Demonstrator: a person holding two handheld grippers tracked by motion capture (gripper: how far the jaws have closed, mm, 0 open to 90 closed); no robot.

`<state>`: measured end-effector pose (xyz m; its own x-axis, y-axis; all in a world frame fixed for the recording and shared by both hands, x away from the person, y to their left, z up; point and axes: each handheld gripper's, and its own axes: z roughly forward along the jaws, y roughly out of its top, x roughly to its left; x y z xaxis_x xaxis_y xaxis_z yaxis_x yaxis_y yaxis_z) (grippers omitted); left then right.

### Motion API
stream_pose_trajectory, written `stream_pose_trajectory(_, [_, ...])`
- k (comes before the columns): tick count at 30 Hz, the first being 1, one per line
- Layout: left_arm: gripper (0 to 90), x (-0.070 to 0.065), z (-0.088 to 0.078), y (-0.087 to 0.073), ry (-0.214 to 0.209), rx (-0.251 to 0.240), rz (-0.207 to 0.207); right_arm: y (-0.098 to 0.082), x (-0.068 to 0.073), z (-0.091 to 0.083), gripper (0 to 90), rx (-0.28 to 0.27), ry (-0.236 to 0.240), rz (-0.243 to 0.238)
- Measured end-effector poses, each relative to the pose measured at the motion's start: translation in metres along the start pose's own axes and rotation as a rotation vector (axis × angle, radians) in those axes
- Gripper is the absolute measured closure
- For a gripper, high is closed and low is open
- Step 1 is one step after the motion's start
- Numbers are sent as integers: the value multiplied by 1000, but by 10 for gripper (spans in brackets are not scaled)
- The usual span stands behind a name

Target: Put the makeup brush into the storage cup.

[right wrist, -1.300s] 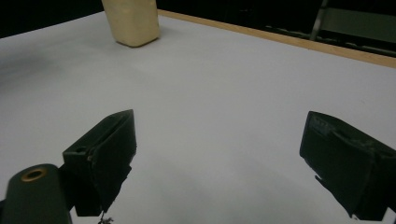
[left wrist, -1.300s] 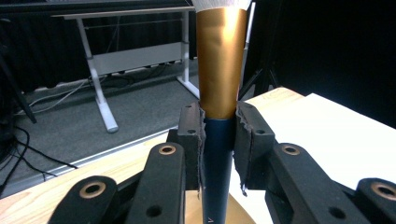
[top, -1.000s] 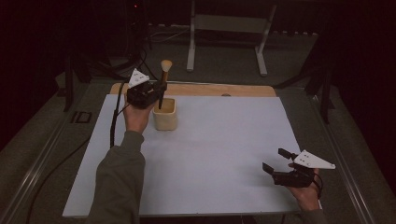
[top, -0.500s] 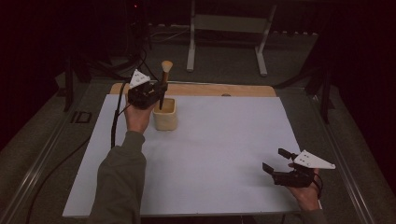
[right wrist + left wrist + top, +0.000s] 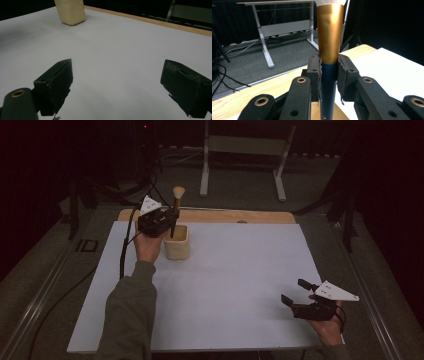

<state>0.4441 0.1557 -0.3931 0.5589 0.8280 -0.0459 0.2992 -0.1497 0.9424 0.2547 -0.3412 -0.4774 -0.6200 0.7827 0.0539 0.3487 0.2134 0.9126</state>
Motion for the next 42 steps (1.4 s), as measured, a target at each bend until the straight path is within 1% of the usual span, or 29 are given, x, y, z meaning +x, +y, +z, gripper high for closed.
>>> stream_pose_trajectory(6, [746, 0, 2, -3, 0, 8, -2, 0, 0, 0, 107, 0, 0, 0])
stream_pose_trajectory(9, [746, 1, 3, -6, -1, 11, -9, 0, 0, 0, 107, 0, 1, 0])
stream_pose_trajectory(20, [745, 5, 4, -17, -2, 40, -15, 0, 0, 0, 107, 1, 0, 0])
stream_pose_trajectory(38, [740, 5, 4, -22, -7, 50, -26, 0, 0, 0, 107, 0, -2, 0])
stream_pose_trajectory(39, [712, 5, 4, -22, -7, 51, -27, 0, 0, 1, 107, 1, -3, 0])
stream_pose_trajectory(40, [594, 4, 4, -22, 19, 28, -35, 0, 0, 1, 107, 1, -5, 0])
stream_pose_trajectory(41, [347, 5, 5, -21, 31, 32, -60, 0, 0, 0, 107, 1, -5, 0])
stream_pose_trajectory(42, [233, 5, 5, -21, 31, 32, -60, 0, 0, 0, 107, 0, -5, 1])
